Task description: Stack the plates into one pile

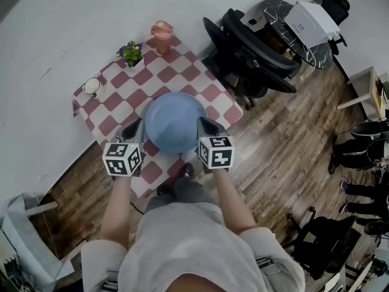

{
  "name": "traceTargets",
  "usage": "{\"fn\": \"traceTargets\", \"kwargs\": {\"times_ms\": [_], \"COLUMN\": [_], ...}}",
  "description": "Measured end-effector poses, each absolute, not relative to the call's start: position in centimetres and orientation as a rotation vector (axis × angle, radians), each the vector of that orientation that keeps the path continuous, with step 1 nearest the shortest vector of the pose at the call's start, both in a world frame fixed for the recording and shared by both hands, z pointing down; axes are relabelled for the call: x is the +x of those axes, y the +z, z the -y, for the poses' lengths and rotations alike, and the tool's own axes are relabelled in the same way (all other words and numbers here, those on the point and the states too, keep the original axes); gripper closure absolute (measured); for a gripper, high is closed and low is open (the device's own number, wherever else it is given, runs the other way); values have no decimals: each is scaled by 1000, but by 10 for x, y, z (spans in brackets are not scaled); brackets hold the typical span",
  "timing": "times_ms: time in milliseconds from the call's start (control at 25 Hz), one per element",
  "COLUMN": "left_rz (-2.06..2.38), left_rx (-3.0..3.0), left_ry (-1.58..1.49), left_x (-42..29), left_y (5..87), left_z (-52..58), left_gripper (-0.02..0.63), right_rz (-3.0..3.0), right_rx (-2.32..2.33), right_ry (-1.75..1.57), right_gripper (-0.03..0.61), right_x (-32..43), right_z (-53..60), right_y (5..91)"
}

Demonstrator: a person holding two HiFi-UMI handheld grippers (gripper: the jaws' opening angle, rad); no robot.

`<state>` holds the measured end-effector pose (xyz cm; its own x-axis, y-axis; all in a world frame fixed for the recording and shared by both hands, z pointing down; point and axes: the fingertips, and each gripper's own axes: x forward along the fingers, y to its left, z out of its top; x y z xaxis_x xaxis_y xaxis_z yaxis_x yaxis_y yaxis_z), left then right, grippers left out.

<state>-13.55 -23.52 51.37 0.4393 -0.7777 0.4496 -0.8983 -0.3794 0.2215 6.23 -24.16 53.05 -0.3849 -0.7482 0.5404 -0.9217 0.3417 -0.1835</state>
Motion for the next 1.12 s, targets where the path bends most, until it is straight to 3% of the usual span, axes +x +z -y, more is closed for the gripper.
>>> {"fn": "traceTargets", "kwargs": {"times_ms": [1120], "left_rz": [1678], "left_rx": [2561], "left_ry": [-87], "left_x": [-173], "left_y": [320], "left_z": [194], "left_gripper": [609], "right_rz": [2569], "right_rx": [1726], "right_ry": [263], "right_gripper": [580], "right_x": [60], "right_z": [202], "right_y": [341]}}
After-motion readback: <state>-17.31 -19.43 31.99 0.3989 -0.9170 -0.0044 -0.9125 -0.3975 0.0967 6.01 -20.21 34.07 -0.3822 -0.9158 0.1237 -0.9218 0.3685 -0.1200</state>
